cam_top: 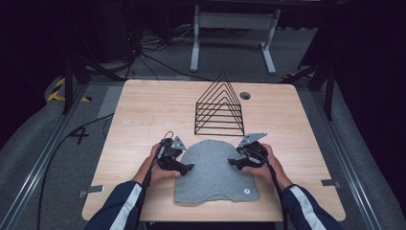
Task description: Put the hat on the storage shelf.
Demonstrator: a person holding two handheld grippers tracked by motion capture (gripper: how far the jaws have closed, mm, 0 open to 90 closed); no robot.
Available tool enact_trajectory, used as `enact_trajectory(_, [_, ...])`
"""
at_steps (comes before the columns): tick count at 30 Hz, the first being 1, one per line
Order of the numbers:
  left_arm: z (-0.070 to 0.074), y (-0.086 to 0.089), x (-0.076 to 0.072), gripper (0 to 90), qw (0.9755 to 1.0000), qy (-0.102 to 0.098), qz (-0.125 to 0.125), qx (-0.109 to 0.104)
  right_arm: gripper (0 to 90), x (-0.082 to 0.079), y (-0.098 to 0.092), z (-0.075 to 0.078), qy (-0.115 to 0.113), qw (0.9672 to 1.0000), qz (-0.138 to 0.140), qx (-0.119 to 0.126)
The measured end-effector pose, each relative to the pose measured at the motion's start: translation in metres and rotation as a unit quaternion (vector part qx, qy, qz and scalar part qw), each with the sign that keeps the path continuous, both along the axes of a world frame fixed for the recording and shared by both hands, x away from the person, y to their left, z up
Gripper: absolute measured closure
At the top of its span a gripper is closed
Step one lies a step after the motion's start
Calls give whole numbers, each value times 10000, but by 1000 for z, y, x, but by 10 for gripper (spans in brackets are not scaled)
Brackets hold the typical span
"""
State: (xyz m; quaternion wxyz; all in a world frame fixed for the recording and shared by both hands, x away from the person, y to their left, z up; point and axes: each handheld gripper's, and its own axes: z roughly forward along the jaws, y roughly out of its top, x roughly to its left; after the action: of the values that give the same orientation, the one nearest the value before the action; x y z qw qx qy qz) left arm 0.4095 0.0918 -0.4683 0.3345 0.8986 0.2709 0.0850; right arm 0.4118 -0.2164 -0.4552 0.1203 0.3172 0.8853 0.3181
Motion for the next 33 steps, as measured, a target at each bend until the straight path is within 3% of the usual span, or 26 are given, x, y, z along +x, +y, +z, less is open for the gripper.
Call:
enact_trajectory(8, [5, -5, -3, 225, 9997, 107, -166, 121, 533, -3, 3, 2, 61, 9999, 99, -42])
enact_trajectory(12, [8, -4, -4, 413, 9997, 127, -206, 70, 665, -5, 4, 3, 104, 9997, 210, 19])
enact_trajectory(15, [8, -1, -3, 613, 9996, 180, -196, -53, 754, -6, 3, 2, 168, 9994, 251, 143])
enact_trajectory(20, [8, 3, 0, 792, 9991, 283, -307, -97, 827, -6, 2, 2, 225, 9990, 303, 230])
enact_trajectory(23, [9, 0, -3, 823, 9991, 222, -367, -41, 838, -7, 1, 3, 148, 9992, 330, 166])
enact_trajectory(26, [12, -2, -5, 836, 9990, 45, -439, 57, 842, -10, -3, 9, 49, 9989, 391, 251])
enact_trajectory(33, [32, 0, -7, 841, 9984, -227, -475, -188, 843, -16, -10, 24, -204, 9980, 451, 405])
